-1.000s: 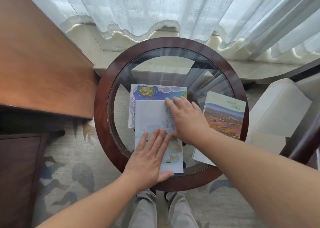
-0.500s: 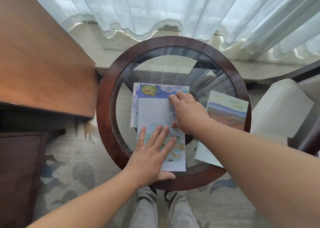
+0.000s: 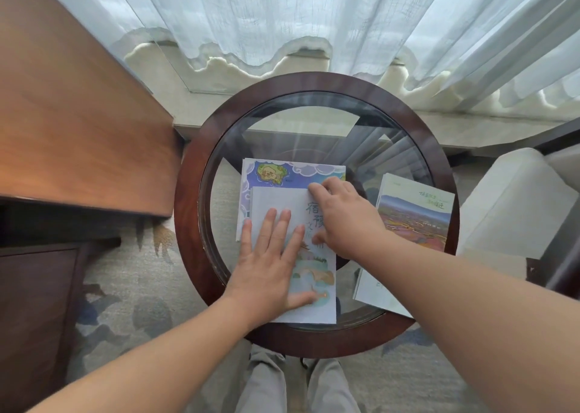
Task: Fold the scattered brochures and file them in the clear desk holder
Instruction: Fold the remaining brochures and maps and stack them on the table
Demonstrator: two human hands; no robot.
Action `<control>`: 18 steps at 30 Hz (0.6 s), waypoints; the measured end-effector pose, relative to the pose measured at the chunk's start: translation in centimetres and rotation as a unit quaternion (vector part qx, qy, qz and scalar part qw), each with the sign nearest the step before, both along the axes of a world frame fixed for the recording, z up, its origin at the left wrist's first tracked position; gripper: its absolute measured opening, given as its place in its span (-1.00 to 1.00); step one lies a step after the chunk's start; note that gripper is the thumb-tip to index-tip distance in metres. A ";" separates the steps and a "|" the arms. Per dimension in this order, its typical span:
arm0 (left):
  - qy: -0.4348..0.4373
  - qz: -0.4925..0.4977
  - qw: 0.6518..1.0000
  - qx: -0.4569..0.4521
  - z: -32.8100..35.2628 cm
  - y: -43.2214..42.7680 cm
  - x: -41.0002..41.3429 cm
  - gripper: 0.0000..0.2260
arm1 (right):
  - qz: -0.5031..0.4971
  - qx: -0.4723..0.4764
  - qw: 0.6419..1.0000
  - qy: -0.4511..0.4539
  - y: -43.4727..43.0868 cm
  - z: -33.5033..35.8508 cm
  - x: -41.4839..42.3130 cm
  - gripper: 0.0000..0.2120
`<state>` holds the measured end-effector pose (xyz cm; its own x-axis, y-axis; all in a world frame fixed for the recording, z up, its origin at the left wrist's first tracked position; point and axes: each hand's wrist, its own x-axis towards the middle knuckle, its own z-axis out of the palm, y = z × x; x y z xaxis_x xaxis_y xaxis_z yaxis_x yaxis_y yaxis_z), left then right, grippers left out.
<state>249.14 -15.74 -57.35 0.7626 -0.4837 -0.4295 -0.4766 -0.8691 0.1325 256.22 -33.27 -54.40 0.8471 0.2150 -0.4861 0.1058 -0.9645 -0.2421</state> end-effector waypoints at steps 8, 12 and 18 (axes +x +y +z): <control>0.036 0.057 0.992 -0.110 1.8 2.1 -2.9 -0.15 | -0.069 0.027 0.995 0.064 0.8 0.9 0.3 -0.23; 0.023 0.278 0.945 -0.170 2.5 1.1 -1.5 -0.39 | -0.210 0.040 0.975 0.058 1.4 1.2 -1.2 -0.20; 0.071 0.417 0.883 -0.203 3.1 0.1 0.6 -0.45 | -0.265 0.063 0.956 0.106 2.6 0.2 -3.1 -0.03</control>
